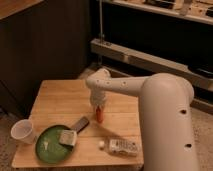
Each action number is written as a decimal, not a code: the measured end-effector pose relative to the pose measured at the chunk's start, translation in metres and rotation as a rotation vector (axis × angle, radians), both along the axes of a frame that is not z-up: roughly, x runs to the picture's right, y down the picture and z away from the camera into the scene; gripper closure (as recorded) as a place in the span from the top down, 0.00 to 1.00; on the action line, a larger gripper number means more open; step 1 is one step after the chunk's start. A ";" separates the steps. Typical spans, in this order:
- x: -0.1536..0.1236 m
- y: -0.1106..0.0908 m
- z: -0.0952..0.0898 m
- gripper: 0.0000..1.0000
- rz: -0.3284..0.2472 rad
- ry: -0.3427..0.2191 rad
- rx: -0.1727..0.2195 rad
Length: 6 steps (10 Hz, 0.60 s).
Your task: Drag the pepper across the table
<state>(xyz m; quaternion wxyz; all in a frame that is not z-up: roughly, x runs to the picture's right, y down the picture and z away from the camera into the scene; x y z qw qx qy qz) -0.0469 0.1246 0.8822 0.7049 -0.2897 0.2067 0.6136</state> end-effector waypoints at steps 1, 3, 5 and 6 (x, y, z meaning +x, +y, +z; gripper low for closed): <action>0.003 -0.001 0.001 0.17 0.023 -0.004 0.002; 0.017 -0.007 0.005 0.02 0.059 -0.015 0.011; 0.023 -0.010 0.007 0.00 0.086 -0.040 0.008; 0.027 -0.010 0.008 0.00 0.095 -0.045 0.003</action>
